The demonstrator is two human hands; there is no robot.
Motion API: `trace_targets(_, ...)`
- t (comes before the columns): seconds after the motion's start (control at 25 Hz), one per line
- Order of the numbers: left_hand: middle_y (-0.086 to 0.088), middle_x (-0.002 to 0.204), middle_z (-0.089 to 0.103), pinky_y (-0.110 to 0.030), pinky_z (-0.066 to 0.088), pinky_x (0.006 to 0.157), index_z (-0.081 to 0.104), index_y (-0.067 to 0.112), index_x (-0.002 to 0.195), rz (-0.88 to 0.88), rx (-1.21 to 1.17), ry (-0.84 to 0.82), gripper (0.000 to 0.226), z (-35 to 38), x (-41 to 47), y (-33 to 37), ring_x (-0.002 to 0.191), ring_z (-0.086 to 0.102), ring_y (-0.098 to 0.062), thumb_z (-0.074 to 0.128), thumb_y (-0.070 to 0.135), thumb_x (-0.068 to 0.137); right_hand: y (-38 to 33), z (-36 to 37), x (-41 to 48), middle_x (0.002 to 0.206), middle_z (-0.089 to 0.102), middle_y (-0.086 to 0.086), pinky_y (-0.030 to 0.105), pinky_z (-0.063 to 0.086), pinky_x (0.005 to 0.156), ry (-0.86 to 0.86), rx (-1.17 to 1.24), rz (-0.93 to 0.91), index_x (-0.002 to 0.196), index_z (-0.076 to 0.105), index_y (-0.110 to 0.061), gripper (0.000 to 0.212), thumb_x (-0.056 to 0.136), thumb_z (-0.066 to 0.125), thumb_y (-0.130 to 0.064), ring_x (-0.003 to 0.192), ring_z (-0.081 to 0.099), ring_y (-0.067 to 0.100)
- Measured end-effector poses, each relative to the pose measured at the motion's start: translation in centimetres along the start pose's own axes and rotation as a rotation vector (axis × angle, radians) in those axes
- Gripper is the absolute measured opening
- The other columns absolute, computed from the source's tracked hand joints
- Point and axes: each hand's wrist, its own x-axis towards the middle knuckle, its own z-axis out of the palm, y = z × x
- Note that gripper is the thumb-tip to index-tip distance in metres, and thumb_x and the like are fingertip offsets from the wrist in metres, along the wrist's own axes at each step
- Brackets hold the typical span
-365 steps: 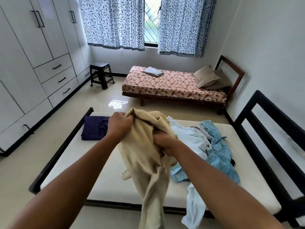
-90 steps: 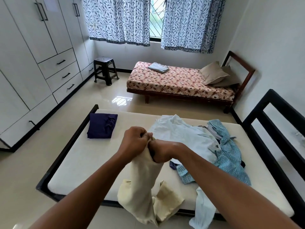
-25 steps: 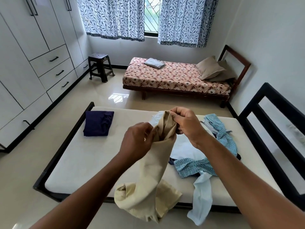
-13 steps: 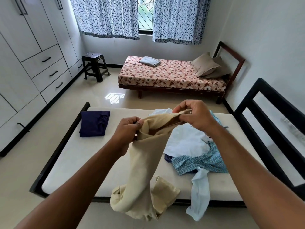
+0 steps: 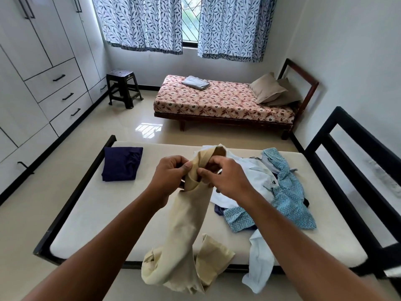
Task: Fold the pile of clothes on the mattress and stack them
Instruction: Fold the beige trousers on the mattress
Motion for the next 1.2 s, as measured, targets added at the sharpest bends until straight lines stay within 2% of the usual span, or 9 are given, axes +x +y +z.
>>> trace_targets(0.24,-0.011,0.076,0.065,-0.039,0.048,0.064,0.073,0.014,0.079,0.058,0.154,-0.011,0.023,-1.6,0.3,-2.2,0.071,0.055,-0.019,0.070,0.028,0.097,-1.8,-1.8,0.9,0.058,0.059,-0.002,0.029,0.043,0.055,0.042,-0.029,-0.017,0.064,0.059,-0.018,0.025,0.086,0.070,-0.017,0.052,0.046,0.006)
trace_targets(0.4,-0.006,0.073,0.063,-0.037,0.046,0.066,0.069,0.014,0.080,0.144,0.180,-0.013,0.030,-0.7,-0.3,-1.9,0.069,0.053,-0.013,0.065,0.035,0.101,-4.2,-2.3,1.2,0.066,0.066,0.004,0.036,0.052,0.059,-0.023,-0.161,0.005,0.075,0.063,-0.013,0.023,0.093,0.058,-0.026,0.061,0.066,0.018)
trace_targets(0.6,0.003,0.094,0.072,-0.031,0.056,0.068,0.070,0.020,0.102,0.293,0.228,-0.190,0.041,-0.7,-2.1,-2.7,0.087,0.068,-0.015,0.073,0.057,0.084,-5.0,-2.7,1.6,0.047,0.055,0.003,0.019,0.033,0.034,-0.040,0.147,0.253,0.081,0.061,-0.001,0.030,0.103,0.052,-0.018,0.031,0.046,0.014)
trace_targets(0.68,-0.005,0.078,0.066,-0.037,0.049,0.061,0.067,0.010,0.085,0.354,0.331,-0.134,0.040,-0.5,-1.7,-4.0,0.071,0.060,-0.017,0.069,0.051,0.089,-4.9,-2.7,2.0,0.047,0.056,0.004,0.018,0.035,0.035,-0.079,0.352,0.367,0.079,0.062,-0.008,0.029,0.105,0.054,-0.019,0.037,0.046,0.015)
trace_targets(0.8,-0.015,0.066,0.051,-0.033,0.034,0.060,0.059,0.006,0.071,0.343,0.333,-0.034,0.039,-0.9,-0.3,-5.1,0.064,0.040,-0.011,0.061,0.037,0.093,-3.1,-2.8,2.1,0.066,0.060,-0.005,0.025,0.046,0.060,-0.139,0.296,0.194,0.079,0.064,-0.017,0.033,0.103,0.062,-0.040,0.064,0.055,0.013)
trace_targets(0.92,-0.012,0.067,0.046,-0.034,0.032,0.061,0.060,0.002,0.075,0.261,0.259,-0.018,0.046,-1.3,0.1,-5.6,0.066,0.040,-0.013,0.059,0.044,0.093,-1.3,-4.0,2.0,0.064,0.048,-0.013,0.024,0.036,0.058,-0.353,-0.135,-0.111,0.078,0.061,-0.011,0.048,0.089,0.073,-0.056,0.058,0.042,0.003)
trace_targets(1.04,-0.006,0.069,0.042,-0.034,0.031,0.063,0.054,-0.001,0.074,0.193,0.235,-0.047,0.054,-1.1,0.3,-6.1,0.067,0.039,-0.016,0.059,0.050,0.090,0.2,-4.5,2.6,0.078,0.067,-0.013,0.032,0.052,0.071,-0.053,-0.217,-0.250,0.095,0.074,-0.020,0.029,0.081,0.086,-0.043,0.071,0.060,-0.002)
trace_targets(1.12,-0.002,0.071,0.042,-0.035,0.030,0.064,0.052,-0.003,0.076,0.169,0.229,-0.064,0.055,-0.6,0.7,-6.2,0.068,0.038,-0.016,0.058,0.049,0.090,1.6,-3.7,2.3,0.115,0.069,-0.013,0.030,0.053,0.098,0.027,-0.071,-0.195,0.128,0.064,-0.028,0.059,0.077,0.089,-0.045,0.106,0.064,0.000)
trace_targets(1.2,-0.003,0.071,0.043,-0.035,0.031,0.064,0.054,-0.006,0.078,0.183,0.245,-0.076,0.054,0.2,0.8,-5.8,0.068,0.038,-0.016,0.058,0.046,0.091,4.0,-1.4,0.6,0.133,0.059,-0.011,0.028,0.049,0.107,-0.204,0.062,0.040,0.147,0.046,-0.029,0.100,0.063,0.097,-0.048,0.120,0.059,0.004)
